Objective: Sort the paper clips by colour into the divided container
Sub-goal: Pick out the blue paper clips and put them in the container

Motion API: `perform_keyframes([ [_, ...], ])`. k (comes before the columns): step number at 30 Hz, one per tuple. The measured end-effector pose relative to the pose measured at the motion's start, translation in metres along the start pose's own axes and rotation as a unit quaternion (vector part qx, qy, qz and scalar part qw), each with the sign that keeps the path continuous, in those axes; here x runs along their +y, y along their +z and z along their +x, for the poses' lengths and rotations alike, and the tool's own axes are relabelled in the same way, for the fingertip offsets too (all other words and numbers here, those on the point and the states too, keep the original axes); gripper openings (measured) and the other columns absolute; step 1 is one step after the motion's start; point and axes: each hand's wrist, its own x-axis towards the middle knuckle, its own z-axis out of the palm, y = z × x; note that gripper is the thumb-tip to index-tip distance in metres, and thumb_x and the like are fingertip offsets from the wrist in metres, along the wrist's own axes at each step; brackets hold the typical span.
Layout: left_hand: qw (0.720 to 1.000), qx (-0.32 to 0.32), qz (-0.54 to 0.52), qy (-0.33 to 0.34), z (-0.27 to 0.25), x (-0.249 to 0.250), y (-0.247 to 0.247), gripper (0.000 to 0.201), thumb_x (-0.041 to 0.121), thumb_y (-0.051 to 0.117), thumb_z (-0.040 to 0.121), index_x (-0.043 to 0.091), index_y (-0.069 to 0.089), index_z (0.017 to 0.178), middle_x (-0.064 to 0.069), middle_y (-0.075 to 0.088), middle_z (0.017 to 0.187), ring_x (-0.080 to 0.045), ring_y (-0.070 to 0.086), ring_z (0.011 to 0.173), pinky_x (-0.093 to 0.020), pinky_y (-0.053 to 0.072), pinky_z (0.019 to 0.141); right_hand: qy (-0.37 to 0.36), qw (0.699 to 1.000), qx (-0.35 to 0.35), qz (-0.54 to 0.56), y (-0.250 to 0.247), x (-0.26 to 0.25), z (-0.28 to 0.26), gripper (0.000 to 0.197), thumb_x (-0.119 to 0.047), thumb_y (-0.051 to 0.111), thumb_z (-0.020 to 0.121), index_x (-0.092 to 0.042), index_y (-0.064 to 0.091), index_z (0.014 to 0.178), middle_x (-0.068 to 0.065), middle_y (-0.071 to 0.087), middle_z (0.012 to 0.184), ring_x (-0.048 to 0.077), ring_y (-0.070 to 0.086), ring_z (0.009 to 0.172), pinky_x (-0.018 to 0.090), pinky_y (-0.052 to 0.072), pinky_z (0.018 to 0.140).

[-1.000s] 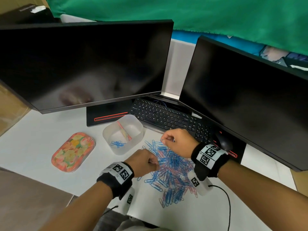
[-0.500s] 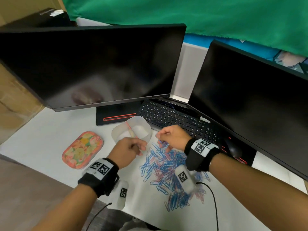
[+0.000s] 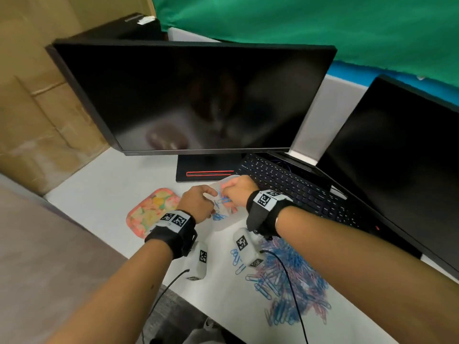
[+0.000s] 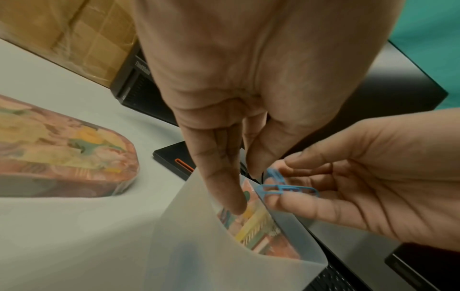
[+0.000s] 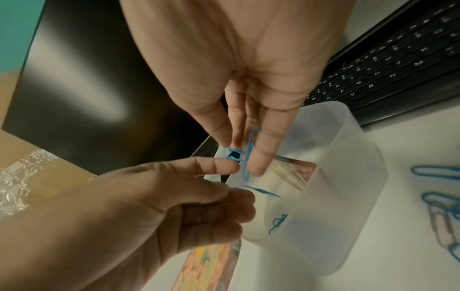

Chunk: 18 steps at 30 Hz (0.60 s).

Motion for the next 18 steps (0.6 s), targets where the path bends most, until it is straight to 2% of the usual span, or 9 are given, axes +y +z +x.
perform_keyframes([
  [2,1.0,0.012,0.024,0.007,0.003,-0.003,-0.001,0.031,-0.001,0.05,0.079,0.027,0.062,0.084,-0.007,0.074,0.081,-0.022,0.072,0.08,-0.039,0.059,0.08,0.004,1.0,0.018,0.005,0.001,0.005,0.004,0.021,-0.002,0.052,0.077,-0.016,0.068,0.072,0.015,0.065,0.07,0.034,0.061,0.06,0.06,0.056,0.068],
  [3,0.999,0.017,0.033,0.011,0.003,-0.004,-0.002,0.03,0.0,0.051,0.078,0.028,0.062,0.082,-0.005,0.074,0.081,-0.021,0.071,0.081,-0.039,0.059,0.08,0.002,0.999,0.034,0.015,0.0,0.007,0.003,0.024,-0.002,0.051,0.078,-0.018,0.067,0.069,0.012,0.064,0.066,0.032,0.06,0.059,0.059,0.057,0.067],
  [5,0.998,0.018,0.051,0.024,0.0,-0.004,-0.003,0.027,0.002,0.052,0.077,0.027,0.062,0.079,-0.005,0.074,0.08,-0.022,0.07,0.08,-0.038,0.059,0.079,-0.017,0.998,0.049,0.02,-0.007,0.014,0.0,0.028,-0.003,0.053,0.079,-0.023,0.064,0.063,0.004,0.063,0.067,0.032,0.066,0.067,0.054,0.058,0.072],
  [7,0.996,0.007,0.074,0.048,-0.005,0.0,0.0,0.025,0.003,0.054,0.077,0.026,0.063,0.077,-0.005,0.073,0.077,-0.021,0.069,0.077,-0.034,0.058,0.075,-0.026,0.998,0.061,0.02,-0.018,0.02,-0.011,0.024,-0.007,0.058,0.08,-0.026,0.065,0.066,0.0,0.067,0.077,0.029,0.07,0.084,0.047,0.058,0.081],
  [9,0.991,-0.025,0.104,0.08,-0.012,0.004,0.008,0.025,0.002,0.054,0.078,0.026,0.063,0.074,0.0,0.071,0.073,-0.018,0.067,0.073,-0.027,0.055,0.07,-0.026,0.997,0.062,0.033,-0.03,0.035,-0.023,0.016,-0.009,0.059,0.085,-0.022,0.067,0.08,0.004,0.07,0.089,0.024,0.071,0.081,0.039,0.06,0.076],
  [11,0.984,-0.065,0.124,0.109,-0.02,0.005,0.02,0.025,0.003,0.053,0.08,0.025,0.064,0.074,0.008,0.067,0.071,-0.015,0.065,0.071,-0.024,0.053,0.072,-0.025,0.997,0.068,0.002,-0.04,0.056,-0.038,0.011,-0.011,0.056,0.089,-0.014,0.067,0.087,0.007,0.071,0.092,0.02,0.07,0.075,0.032,0.059,0.066],
  [13,0.975,-0.099,0.146,0.133,-0.024,-0.001,0.036,0.021,0.007,0.054,0.082,0.023,0.065,0.075,0.011,0.065,0.073,-0.014,0.063,0.072,-0.022,0.052,0.075,-0.032,0.993,0.072,-0.083,-0.048,0.082,-0.054,0.013,-0.015,0.055,0.089,-0.014,0.068,0.085,0.005,0.071,0.088,0.02,0.068,0.075,0.035,0.059,0.07],
  [15,0.964,-0.13,0.183,0.145,-0.027,-0.009,0.054,0.017,0.01,0.055,0.082,0.021,0.066,0.075,0.008,0.066,0.074,-0.014,0.063,0.075,-0.021,0.05,0.074,-0.024,0.989,0.056,-0.132,-0.051,0.108,-0.069,0.014,-0.013,0.056,0.087,-0.019,0.068,0.082,-0.003,0.068,0.081,0.012,0.063,0.074,0.029,0.054,0.074],
  [18,0.939,-0.167,0.263,0.144,-0.031,-0.022,0.079,0.014,0.014,0.056,0.081,0.02,0.068,0.076,0.007,0.067,0.077,-0.012,0.063,0.076,-0.02,0.049,0.072,-0.014,0.986,0.016,-0.164,-0.045,0.142,-0.088,0.017,-0.011,0.055,0.086,-0.02,0.066,0.079,-0.009,0.063,0.076,0.006,0.058,0.071,0.021,0.049,0.069],
])
